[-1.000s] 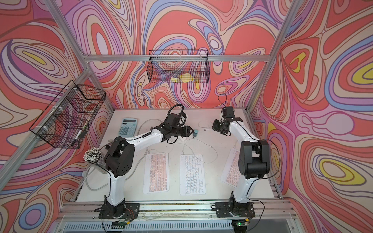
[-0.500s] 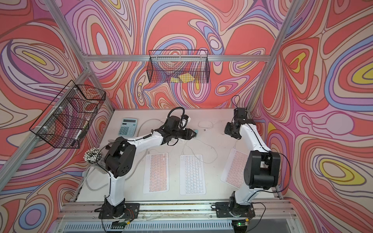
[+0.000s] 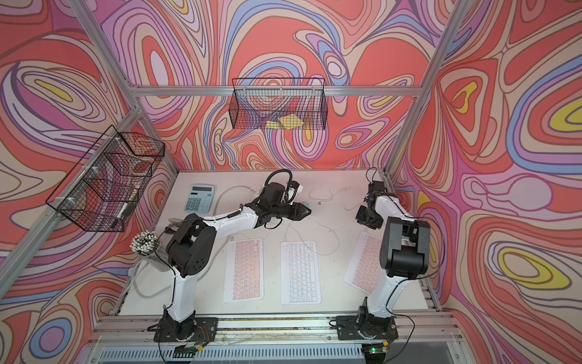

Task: Unplug the wireless keyboard
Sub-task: Move the keyboard to the center of the board.

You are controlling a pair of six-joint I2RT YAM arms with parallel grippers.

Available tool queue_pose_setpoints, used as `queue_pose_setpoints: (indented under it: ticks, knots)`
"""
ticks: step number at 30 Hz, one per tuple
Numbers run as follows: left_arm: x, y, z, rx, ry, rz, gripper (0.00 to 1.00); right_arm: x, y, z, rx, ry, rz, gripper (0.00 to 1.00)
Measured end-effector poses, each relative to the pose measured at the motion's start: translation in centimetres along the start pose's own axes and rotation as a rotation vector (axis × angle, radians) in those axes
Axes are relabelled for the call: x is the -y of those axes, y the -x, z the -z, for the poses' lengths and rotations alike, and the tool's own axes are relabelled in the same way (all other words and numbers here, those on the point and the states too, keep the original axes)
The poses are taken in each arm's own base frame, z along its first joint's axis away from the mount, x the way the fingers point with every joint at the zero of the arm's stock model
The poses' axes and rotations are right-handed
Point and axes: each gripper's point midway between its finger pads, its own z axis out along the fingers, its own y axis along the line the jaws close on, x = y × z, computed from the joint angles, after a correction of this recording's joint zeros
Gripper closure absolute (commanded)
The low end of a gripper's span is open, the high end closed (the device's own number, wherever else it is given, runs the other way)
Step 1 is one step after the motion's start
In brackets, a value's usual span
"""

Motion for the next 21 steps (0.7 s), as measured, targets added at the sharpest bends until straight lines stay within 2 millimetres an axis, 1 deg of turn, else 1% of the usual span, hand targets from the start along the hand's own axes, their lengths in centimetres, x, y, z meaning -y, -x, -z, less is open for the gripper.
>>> queue_pose_setpoints:
  ticks: [3, 7, 13, 16, 21]
  knots:
    - [-0.1, -0.3, -0.3, -0.008, 0.001, 0.002, 0.55, 0.6, -0.5, -1.0, -0.026, -0.019, 0.003, 0.64]
    - [0.1, -0.3, -0.7, -0.011, -0.008, 0.0, 0.55, 1.0, -0.1, -1.3, -0.019, -0.019, 0.005, 0.64]
    - [0.2, 0.0, -0.9, -0.01, -0.014, 0.005, 0.55, 2.6, 0.3, -2.0, -0.021, -0.021, -0.016, 0.67]
    - [0.2, 0.1, -1.0, -0.009, -0.014, 0.009, 0.55, 2.6, 0.4, -2.2, -0.016, -0.013, -0.012, 0.68]
    - [0.0, 0.0, -1.3, -0.013, -0.013, 0.017, 0.56, 2.0, 0.5, -2.8, -0.012, 0.019, -0.002, 0.69]
